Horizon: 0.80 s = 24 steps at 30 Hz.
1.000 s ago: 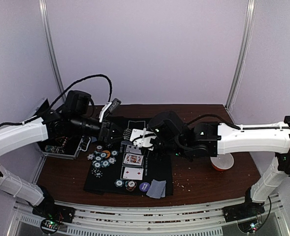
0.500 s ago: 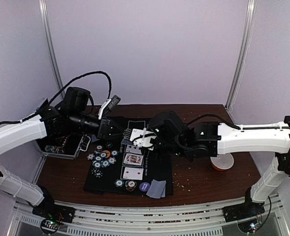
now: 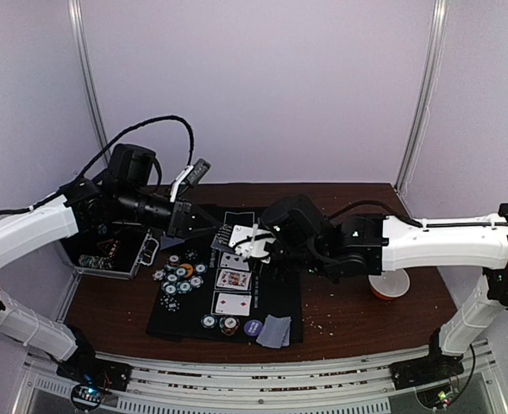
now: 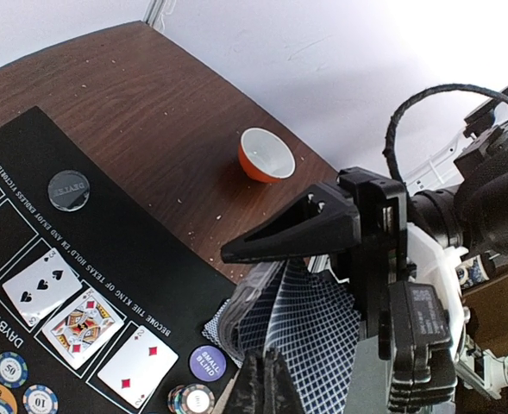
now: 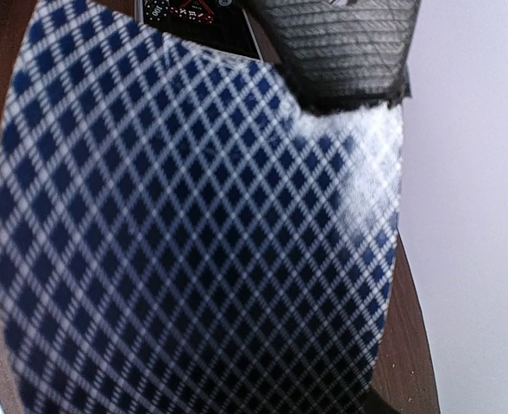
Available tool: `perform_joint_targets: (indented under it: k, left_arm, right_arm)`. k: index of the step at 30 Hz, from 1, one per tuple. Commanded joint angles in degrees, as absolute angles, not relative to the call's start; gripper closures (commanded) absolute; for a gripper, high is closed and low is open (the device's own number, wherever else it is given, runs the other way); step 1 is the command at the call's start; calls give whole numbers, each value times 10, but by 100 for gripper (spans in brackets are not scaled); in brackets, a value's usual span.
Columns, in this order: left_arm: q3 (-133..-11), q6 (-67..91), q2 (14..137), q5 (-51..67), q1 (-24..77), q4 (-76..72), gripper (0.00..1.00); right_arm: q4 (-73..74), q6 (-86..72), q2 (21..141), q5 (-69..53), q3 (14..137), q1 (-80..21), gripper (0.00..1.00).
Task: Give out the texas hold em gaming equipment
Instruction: Place the poker card in the community card area.
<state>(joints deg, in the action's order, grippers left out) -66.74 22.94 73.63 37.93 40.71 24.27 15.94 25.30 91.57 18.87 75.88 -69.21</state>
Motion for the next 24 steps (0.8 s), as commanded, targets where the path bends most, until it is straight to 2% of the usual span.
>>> perform_joint_targets:
  k: [1, 16, 24]
  left_arm:
    - [-686, 206, 722, 360, 406, 240, 100]
    - [-657, 248, 698, 435, 344, 170, 100]
    - [-684, 200, 688, 414, 260, 222, 100]
  right_arm:
    - [154, 244, 891, 197, 747, -687, 55]
    - [151, 236, 875, 192, 729, -675, 55]
    - [157, 234, 866, 194, 721, -672, 55]
